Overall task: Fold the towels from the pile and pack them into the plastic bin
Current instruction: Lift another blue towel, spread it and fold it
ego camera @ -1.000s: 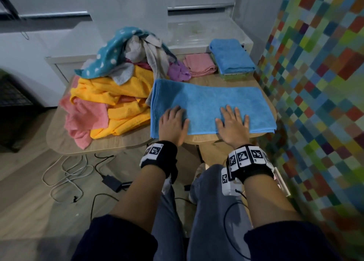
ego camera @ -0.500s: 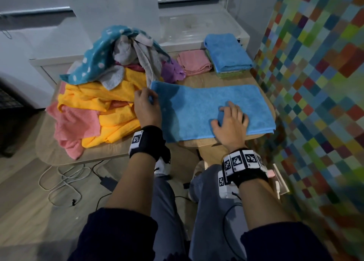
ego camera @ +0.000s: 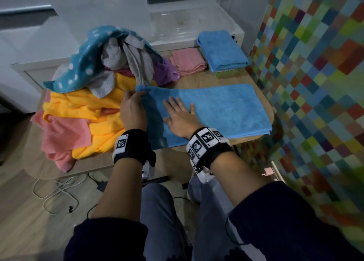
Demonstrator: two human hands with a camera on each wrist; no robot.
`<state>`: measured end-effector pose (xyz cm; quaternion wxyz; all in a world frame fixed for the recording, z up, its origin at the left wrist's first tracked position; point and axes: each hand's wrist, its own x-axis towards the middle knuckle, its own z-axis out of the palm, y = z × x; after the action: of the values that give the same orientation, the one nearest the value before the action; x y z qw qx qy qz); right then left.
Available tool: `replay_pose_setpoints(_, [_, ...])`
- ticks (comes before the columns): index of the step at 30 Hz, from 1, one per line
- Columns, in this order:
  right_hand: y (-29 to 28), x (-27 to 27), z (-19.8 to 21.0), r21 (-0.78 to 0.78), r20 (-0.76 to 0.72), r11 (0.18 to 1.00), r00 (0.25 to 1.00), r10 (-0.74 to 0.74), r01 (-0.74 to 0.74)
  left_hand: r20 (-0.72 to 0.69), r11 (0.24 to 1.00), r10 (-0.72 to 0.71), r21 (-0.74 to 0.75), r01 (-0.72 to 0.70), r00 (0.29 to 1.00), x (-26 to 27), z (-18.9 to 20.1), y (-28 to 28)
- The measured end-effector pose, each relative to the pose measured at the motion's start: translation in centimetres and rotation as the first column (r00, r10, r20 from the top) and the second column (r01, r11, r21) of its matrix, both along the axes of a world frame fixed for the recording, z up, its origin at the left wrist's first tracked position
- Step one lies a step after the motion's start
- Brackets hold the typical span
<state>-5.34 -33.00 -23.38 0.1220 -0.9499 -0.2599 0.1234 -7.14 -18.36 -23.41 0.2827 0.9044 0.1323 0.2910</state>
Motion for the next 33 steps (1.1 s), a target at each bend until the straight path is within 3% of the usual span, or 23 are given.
replay_pose_setpoints(4, [-5.5, 2.0, -1.0, -0.007, -0.014, 0.986, 0.986, -0.168, 0.168, -0.059, 1.0, -0.014, 0.014, 0.015, 0.998, 0.0, -0.4, 0.6])
replay_pose_setpoints(7, [-12.4, 3.4, -1.4, -0.007, 0.019, 0.927, 0.927, -0.375, 0.375, -0.113, 0.999, -0.046, -0.004, 0.046, 0.993, -0.1, -0.2, 0.4])
replay_pose_setpoints(10, [-15.9, 3.8, -0.6, -0.053, -0.009, 0.884, 0.885, -0.466, 0.465, -0.189, 0.996, -0.089, -0.049, 0.081, 0.978, -0.3, 0.6, -0.3])
replay_pose_setpoints(14, [-11.7, 1.4, 0.3, 0.016, 0.015, 0.932, 0.932, -0.362, 0.362, -0.297, 0.98, -0.156, -0.169, 0.109, 0.942, -1.2, 1.8, -0.6])
replay_pose_setpoints(20, [-3.2, -5.2, -1.4, 0.078, 0.061, 0.995, 0.996, -0.07, 0.065, -0.339, 0.978, -0.187, -0.153, 0.143, 0.922, -3.4, 0.6, 0.5])
replay_pose_setpoints(24, [-6.2, -5.1, -2.7, 0.137, 0.143, 0.979, 0.975, -0.168, 0.148, -0.311, 0.977, -0.166, -0.181, 0.114, 0.936, -4.2, 0.3, 0.7])
replay_pose_setpoints(28, [-12.5, -4.7, -2.5, 0.303, 0.265, 0.909, 0.891, -0.37, 0.287, -0.252, 0.974, -0.105, -0.223, 0.048, 0.962, -4.3, 0.1, 0.3])
replay_pose_setpoints(33, [-16.5, -4.6, -1.1, 0.426, 0.31, 0.681, 0.612, -0.728, 0.595, -0.171, 0.976, -0.066, -0.215, 0.028, 0.983, -4.5, -0.3, 0.1])
